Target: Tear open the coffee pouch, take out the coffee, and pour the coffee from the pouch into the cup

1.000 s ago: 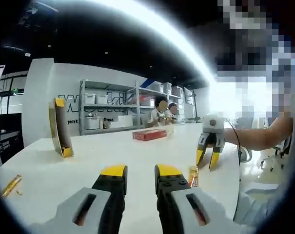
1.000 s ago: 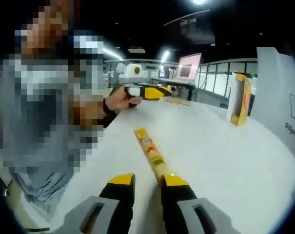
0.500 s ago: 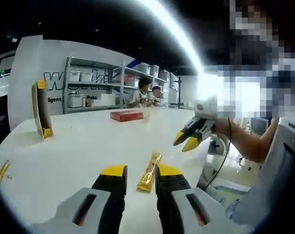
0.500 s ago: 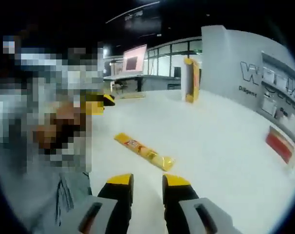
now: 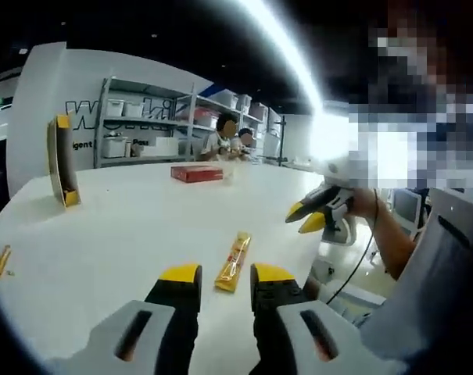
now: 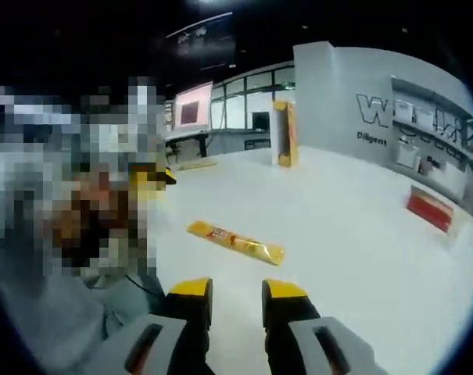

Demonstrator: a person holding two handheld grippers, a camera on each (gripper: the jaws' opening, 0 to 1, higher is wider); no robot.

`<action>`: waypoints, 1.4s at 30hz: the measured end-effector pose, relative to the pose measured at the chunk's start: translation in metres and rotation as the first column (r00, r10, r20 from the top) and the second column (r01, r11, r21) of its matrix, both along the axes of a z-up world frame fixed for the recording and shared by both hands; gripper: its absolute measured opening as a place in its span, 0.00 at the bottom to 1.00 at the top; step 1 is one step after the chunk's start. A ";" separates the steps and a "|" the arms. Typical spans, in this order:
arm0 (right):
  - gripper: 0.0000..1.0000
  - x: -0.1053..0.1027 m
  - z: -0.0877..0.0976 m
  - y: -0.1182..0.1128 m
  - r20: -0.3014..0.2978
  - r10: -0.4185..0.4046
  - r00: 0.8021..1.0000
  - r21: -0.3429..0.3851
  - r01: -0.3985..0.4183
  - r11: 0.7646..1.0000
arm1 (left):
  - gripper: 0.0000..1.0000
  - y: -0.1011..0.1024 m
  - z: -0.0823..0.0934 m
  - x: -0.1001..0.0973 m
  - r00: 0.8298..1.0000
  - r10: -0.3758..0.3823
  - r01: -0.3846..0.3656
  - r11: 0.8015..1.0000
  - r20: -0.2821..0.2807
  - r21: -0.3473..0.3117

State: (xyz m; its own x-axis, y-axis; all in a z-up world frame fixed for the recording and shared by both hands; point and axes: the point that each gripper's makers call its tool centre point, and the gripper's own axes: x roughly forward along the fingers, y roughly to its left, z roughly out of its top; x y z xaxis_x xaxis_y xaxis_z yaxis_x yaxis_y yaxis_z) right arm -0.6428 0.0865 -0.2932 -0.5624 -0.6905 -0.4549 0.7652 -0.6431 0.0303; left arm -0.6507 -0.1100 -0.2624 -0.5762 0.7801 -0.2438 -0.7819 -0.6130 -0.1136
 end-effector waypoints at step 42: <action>0.30 0.009 -0.003 -0.024 0.008 -0.102 0.995 -0.060 0.102 0.993 | 0.43 0.040 -0.044 0.010 0.948 -0.276 0.311 0.913 0.160 -0.266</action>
State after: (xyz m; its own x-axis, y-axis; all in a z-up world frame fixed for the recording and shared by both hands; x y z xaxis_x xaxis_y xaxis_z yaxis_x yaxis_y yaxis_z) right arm -0.6336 0.0623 -0.2959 -0.6291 -0.6558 -0.4172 0.6954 -0.7147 0.0749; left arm -0.6402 -0.0698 -0.3067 -0.2862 0.7976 -0.5310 -0.9232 -0.3778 -0.0700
